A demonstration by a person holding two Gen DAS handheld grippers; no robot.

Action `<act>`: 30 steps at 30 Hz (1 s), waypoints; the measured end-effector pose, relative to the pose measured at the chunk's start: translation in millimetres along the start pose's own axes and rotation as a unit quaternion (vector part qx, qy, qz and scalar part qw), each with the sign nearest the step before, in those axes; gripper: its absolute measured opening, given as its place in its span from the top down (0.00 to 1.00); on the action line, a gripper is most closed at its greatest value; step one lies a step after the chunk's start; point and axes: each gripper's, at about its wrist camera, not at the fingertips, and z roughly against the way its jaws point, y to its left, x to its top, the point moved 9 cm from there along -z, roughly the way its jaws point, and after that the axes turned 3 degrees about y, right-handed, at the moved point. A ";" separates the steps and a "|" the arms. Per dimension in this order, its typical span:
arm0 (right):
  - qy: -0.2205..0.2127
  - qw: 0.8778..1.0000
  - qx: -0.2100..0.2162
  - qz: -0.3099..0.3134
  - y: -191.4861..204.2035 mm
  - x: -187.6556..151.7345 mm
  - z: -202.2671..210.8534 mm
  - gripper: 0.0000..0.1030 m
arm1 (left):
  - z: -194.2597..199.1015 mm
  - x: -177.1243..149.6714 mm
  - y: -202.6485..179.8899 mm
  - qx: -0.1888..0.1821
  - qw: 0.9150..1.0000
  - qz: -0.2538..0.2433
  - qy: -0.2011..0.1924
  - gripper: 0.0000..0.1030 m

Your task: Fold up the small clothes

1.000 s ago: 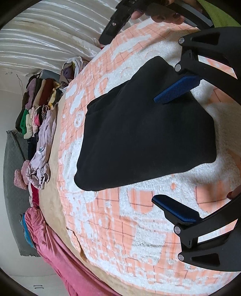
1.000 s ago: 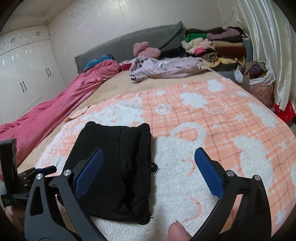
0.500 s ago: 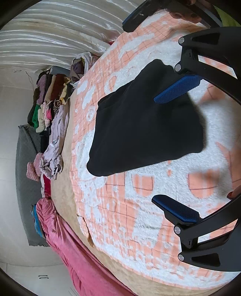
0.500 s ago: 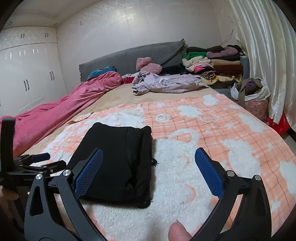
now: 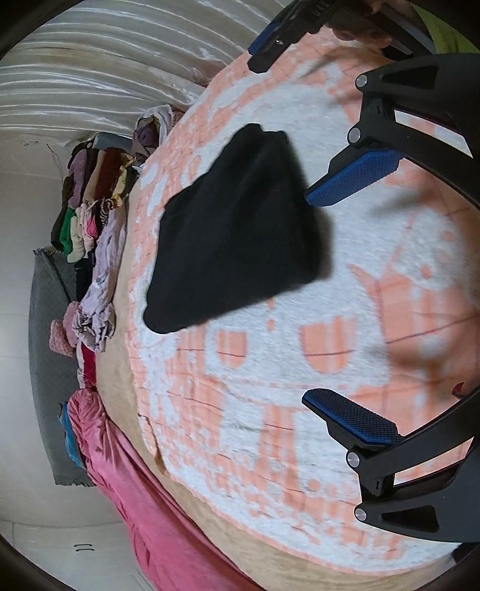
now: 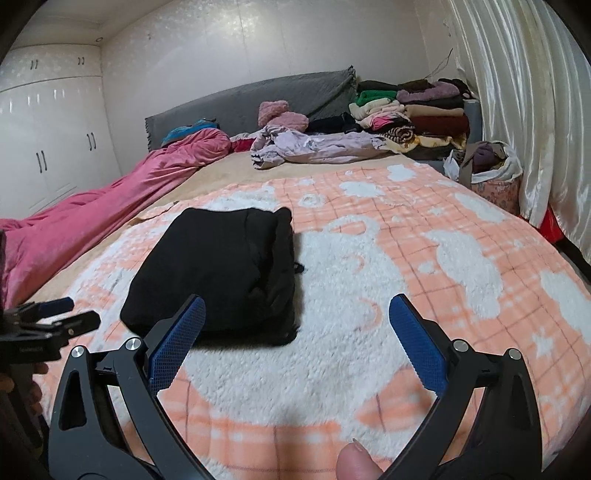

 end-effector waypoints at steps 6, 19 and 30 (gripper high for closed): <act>0.038 0.999 -0.005 0.018 13.8 -26.7 0.5 0.09 | -0.1 -26.5 7.7 -0.001 1.000 0.007 0.017 0.04; 0.078 0.996 -0.029 0.036 19.4 -51.3 -9.3 0.09 | -0.9 -44.1 8.8 -0.004 0.999 0.024 0.038 0.04; 0.081 0.996 -0.031 0.027 14.6 -54.9 -6.4 0.09 | 1.6 -41.3 10.7 -0.006 0.999 0.030 0.035 0.04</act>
